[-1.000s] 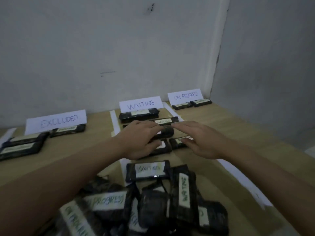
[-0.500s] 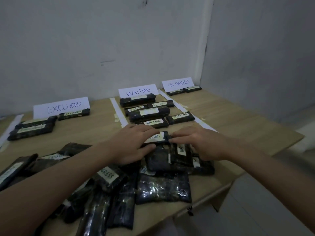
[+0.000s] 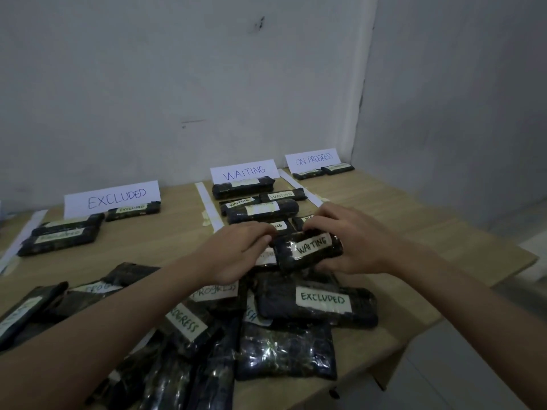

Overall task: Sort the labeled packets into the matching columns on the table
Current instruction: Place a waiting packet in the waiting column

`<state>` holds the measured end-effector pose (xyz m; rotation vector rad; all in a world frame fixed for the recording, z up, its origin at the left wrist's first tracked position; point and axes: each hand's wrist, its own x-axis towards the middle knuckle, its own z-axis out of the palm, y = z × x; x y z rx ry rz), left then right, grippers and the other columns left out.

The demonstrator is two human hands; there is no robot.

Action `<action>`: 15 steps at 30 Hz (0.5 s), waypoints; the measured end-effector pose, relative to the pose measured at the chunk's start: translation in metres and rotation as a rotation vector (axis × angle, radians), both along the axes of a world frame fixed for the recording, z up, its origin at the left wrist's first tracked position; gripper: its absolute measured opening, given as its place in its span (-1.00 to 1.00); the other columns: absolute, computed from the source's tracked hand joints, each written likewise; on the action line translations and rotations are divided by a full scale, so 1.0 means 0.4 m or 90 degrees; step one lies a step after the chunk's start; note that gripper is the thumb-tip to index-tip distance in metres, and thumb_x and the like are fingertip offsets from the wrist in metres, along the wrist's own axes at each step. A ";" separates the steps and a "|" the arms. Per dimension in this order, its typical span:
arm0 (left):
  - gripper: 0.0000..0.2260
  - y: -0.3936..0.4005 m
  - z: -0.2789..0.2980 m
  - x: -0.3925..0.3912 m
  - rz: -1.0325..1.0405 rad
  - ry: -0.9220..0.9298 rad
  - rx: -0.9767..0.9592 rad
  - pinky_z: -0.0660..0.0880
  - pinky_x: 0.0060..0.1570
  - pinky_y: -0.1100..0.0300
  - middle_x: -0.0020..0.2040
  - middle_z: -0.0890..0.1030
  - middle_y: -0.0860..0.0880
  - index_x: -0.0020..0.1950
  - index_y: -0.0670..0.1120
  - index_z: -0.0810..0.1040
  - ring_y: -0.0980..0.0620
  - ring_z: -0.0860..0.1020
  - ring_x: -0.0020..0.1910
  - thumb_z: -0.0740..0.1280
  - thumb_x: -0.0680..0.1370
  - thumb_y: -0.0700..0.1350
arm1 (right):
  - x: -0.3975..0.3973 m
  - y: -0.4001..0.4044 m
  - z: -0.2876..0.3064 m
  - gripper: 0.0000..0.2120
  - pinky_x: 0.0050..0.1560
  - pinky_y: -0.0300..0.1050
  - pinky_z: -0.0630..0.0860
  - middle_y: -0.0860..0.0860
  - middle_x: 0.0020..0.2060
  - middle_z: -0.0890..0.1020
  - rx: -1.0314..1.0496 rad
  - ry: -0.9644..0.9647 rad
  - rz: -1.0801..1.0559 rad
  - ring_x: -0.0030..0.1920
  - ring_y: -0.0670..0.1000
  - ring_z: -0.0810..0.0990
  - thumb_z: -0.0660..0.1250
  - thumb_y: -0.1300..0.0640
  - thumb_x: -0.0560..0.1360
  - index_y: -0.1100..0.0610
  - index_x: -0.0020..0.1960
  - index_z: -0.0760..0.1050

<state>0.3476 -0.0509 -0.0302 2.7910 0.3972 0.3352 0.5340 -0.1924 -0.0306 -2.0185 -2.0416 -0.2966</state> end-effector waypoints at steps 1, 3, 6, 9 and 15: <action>-0.67 0.013 0.000 0.001 0.021 -0.013 -0.012 0.37 0.20 0.13 0.26 0.51 -0.02 0.34 -0.06 0.39 0.03 0.45 0.21 0.03 0.63 -0.04 | 0.004 0.002 -0.002 -0.41 -0.02 -0.21 0.37 -0.10 0.11 0.43 0.001 0.008 -0.008 0.02 -0.14 0.38 0.47 -0.08 0.29 -0.01 0.27 0.40; -0.68 0.035 -0.003 0.005 0.053 -0.020 -0.020 0.38 0.21 0.08 0.27 0.51 -0.03 0.34 -0.07 0.39 0.02 0.45 0.22 0.06 0.62 -0.06 | 0.013 0.005 -0.010 -0.38 -0.02 -0.14 0.46 -0.10 0.13 0.43 0.005 0.020 -0.022 0.04 -0.10 0.42 0.47 -0.12 0.29 -0.01 0.29 0.40; -0.68 0.054 -0.015 0.015 0.063 0.000 -0.020 0.40 0.20 0.07 0.24 0.51 -0.02 0.34 -0.07 0.38 0.01 0.46 0.20 0.09 0.62 -0.04 | 0.036 0.006 -0.018 -0.38 -0.06 -0.11 0.50 -0.10 0.12 0.43 0.002 0.018 -0.063 0.02 -0.10 0.42 0.45 -0.17 0.30 -0.03 0.30 0.39; -0.70 0.059 -0.028 0.031 0.045 0.034 -0.015 0.40 0.17 0.10 0.20 0.51 -0.02 0.32 -0.06 0.39 0.01 0.46 0.17 0.12 0.61 -0.04 | 0.069 0.004 -0.017 -0.40 -0.12 -0.17 0.44 -0.08 0.08 0.45 0.035 0.039 -0.102 -0.02 -0.10 0.41 0.46 -0.14 0.29 -0.02 0.28 0.41; -0.64 0.047 -0.059 0.088 -0.050 0.102 0.007 0.33 0.29 0.05 0.33 0.41 0.01 0.38 -0.03 0.32 0.04 0.37 0.31 0.11 0.60 0.02 | 0.134 0.012 -0.019 -0.43 -0.13 -0.12 0.42 0.04 0.05 0.47 0.147 0.042 -0.214 -0.01 0.03 0.46 0.52 0.02 0.28 0.10 0.24 0.45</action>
